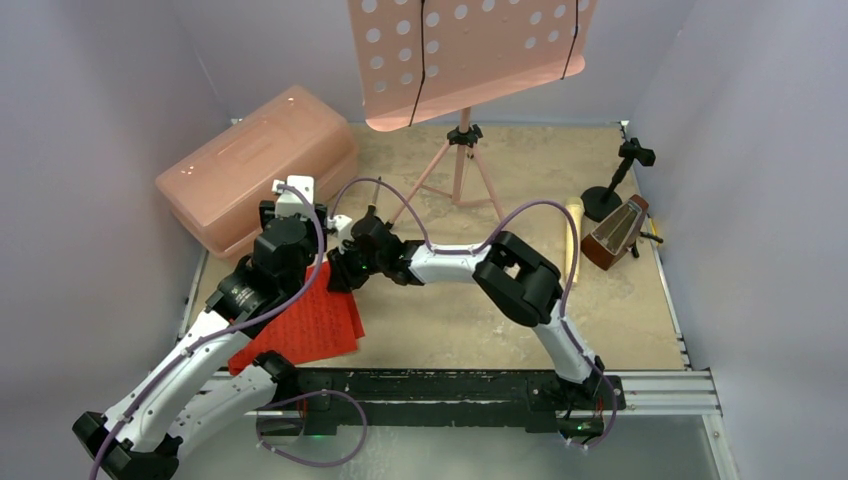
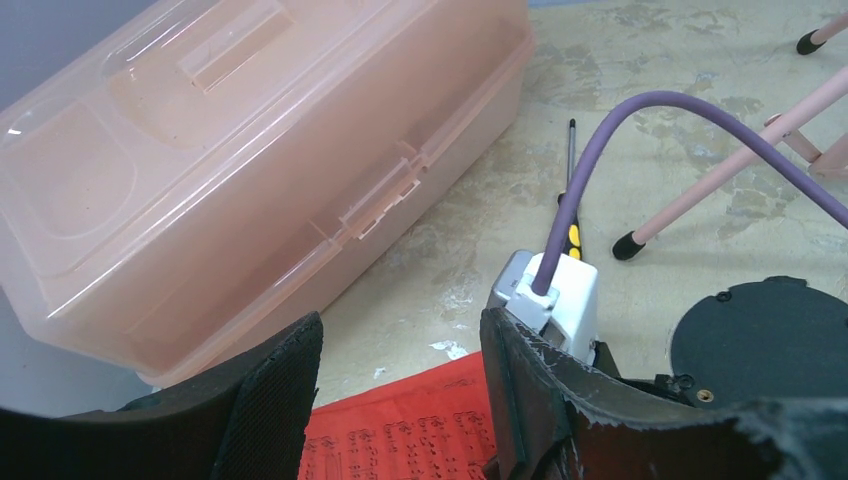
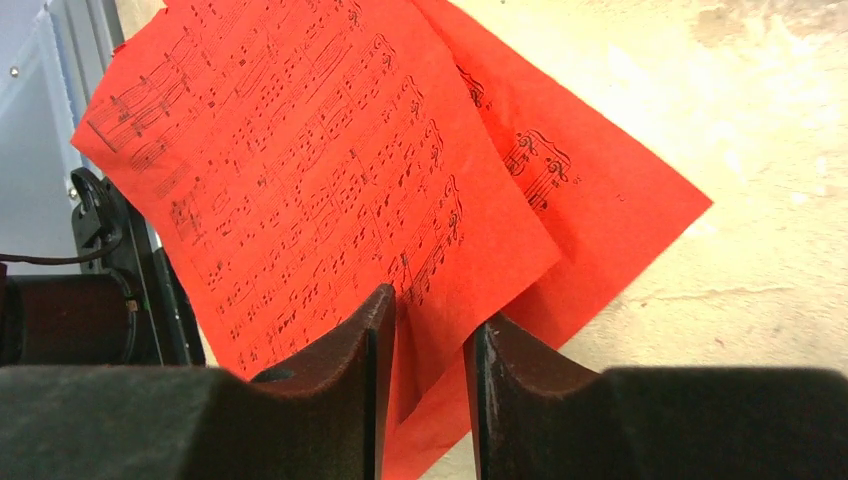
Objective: Pack up the instrument practice props
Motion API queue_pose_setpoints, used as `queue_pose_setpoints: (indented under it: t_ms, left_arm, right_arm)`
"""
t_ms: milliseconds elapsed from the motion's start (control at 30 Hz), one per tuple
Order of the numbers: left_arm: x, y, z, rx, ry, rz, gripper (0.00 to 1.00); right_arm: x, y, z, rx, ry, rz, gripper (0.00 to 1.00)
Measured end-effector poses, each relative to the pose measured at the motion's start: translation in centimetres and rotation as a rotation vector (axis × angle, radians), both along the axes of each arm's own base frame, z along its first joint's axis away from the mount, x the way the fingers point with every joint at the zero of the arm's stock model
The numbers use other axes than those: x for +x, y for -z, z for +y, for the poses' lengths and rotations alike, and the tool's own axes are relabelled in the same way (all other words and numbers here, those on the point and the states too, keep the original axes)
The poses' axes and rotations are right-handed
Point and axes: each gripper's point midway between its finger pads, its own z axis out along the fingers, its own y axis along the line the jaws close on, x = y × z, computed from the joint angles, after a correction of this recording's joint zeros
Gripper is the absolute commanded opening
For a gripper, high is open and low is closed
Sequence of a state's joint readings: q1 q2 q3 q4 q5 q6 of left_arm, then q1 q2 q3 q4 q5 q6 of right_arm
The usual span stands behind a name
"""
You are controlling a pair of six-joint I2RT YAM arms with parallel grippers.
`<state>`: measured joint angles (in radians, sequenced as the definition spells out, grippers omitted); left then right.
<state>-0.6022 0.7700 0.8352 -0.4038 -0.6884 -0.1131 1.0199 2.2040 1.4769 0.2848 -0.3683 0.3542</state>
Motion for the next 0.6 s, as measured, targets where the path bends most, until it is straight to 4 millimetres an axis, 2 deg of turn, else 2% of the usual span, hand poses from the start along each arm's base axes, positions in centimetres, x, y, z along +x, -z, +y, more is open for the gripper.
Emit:
queue_pose_setpoints:
  t_ms: [100, 233, 367, 467, 600]
  left_arm:
    - [-0.1, -0.1, 0.1, -0.004, 0.000, -0.006, 0.58]
    - [-0.3, -0.1, 0.2, -0.008, 0.000, -0.012, 0.59]
    - [-0.3, -0.3, 0.1, -0.013, 0.003, -0.016, 0.59]
    - [-0.3, -0.3, 0.1, -0.015, 0.006, -0.018, 0.62]
    - [-0.3, -0.3, -0.3, -0.025, 0.025, -0.016, 0.68]
  right_arm:
    - [0.7, -0.5, -0.7, -0.004, 0.046, -0.043, 0.47]
    - [1.2, -2.6, -3.7, -0.009, 0.126, -0.117, 0.61]
    - [3.2, -7.6, -7.4, 0.044, 0.240, -0.246, 0.73]
    - [5.3, -11.2, -10.4, 0.084, 0.337, -0.340, 0.77]
    - [8.2, -14.2, -15.4, 0.097, 0.469, -0.430, 0.85]
